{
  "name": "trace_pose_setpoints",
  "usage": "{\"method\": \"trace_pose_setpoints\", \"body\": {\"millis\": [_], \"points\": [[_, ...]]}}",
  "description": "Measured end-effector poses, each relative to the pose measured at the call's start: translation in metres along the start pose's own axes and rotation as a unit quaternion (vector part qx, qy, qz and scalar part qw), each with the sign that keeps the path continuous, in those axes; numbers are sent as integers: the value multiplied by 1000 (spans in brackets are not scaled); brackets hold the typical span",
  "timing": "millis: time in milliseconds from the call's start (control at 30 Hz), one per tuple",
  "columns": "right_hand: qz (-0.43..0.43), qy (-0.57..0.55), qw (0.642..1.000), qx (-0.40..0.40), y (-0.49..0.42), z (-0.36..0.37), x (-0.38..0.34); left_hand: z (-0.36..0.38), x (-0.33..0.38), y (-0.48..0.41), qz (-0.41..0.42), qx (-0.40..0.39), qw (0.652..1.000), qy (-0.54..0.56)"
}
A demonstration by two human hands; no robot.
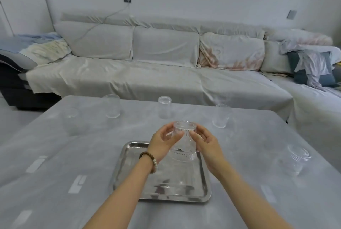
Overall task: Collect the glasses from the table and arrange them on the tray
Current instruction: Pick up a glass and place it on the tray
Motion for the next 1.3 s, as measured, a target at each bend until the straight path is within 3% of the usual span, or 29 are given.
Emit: {"method": "trace_pose_setpoints", "body": {"millis": [700,1300], "points": [[19,-42,999,-4,-29,-52,89,33,-91,-44,-33,-1,995,95],[42,-46,998,-8,-18,-38,85,30,-90,-33,-64,19,992,111]]}}
Point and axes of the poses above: each hand's wrist, its own y-axis away from the middle knuckle, its own z-axis out of the palm, x = y × z, the point moved 4 cm from there along -y, towards the middle knuckle
